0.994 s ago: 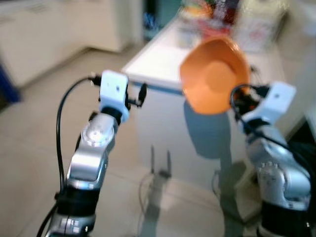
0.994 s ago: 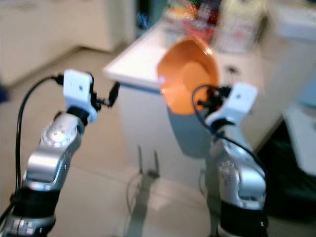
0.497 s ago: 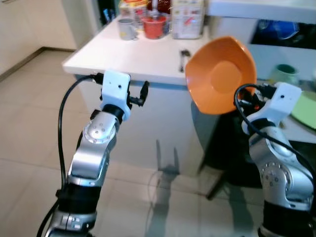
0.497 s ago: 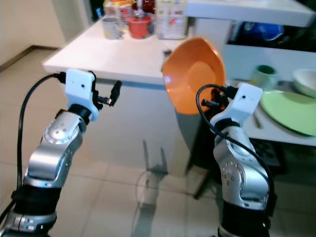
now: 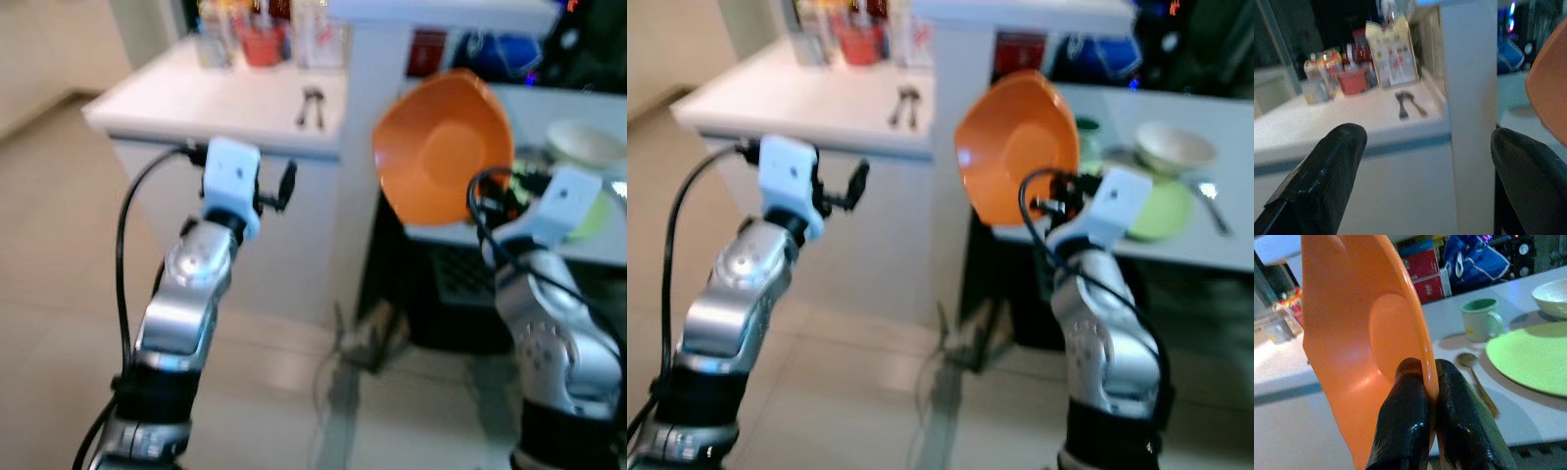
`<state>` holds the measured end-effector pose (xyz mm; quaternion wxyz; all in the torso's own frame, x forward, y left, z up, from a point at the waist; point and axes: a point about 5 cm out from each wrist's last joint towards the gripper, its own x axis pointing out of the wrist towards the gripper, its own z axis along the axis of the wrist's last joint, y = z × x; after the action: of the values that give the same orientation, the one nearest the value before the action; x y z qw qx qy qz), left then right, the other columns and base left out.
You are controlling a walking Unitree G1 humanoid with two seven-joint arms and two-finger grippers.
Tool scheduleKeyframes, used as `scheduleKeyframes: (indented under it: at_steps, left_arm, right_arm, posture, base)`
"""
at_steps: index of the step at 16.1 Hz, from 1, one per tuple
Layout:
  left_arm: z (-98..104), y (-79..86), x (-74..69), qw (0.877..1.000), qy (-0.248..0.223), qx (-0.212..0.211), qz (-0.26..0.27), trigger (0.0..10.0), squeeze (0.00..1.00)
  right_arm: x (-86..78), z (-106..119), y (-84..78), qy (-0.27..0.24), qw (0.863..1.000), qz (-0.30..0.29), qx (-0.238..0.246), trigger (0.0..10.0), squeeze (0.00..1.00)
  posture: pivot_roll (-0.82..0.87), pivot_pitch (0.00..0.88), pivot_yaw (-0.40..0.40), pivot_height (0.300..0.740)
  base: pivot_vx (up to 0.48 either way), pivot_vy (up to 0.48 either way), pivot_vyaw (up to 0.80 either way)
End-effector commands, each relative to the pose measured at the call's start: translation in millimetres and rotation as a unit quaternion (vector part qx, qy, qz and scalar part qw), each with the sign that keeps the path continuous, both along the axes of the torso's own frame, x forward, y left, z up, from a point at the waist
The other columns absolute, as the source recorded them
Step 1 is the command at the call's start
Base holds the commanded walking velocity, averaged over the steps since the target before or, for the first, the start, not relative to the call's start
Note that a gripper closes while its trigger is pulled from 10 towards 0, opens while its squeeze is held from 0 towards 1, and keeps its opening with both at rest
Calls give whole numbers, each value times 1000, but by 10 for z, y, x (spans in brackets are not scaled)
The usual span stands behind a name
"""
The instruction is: Setting the table
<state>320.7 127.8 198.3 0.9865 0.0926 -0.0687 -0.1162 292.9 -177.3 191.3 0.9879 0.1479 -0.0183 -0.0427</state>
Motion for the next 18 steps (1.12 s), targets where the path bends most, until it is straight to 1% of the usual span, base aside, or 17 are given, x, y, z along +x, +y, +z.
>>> scheduleKeyframes:
  at_steps: [1,4,9,11,13,18]
  left_arm:
    - [62,19,2,1000,-12,2,5,10000,0]
    - [59,13,5,1000,-12,3,5,10000,0]
    - [51,8,14,1000,-11,2,4,10000,0]
    - [39,-22,17,1000,-11,10,-4,10000,0]
    - [33,-53,19,1000,-9,8,-8,10000,0]
    - [38,-40,27,1000,-10,10,-7,10000,0]
  right_arm:
    - [4,131,24,-30,1000,6,0,10000,0]
    - [4,141,-43,-33,999,-13,8,10000,0]
    - [1,130,-104,-31,999,-33,10,10000,0]
    - [-4,121,-152,-30,998,-51,14,10000,0]
    - [-18,125,-205,-30,997,-63,15,10000,0]
    - [-21,95,-231,-23,997,-75,14,10000,0]
  posture:
    - [-16,0,23,740]
    - [-19,0,22,740]
    - [-28,0,28,740]
    - [-33,0,33,740]
    - [-39,0,38,740]
    - [-36,0,37,740]
  base:
    - [0,-420,0]
    - [0,-420,0]
    - [0,-422,0]
    - [0,-420,0]
    - [0,-422,0]
    - [0,-421,0]
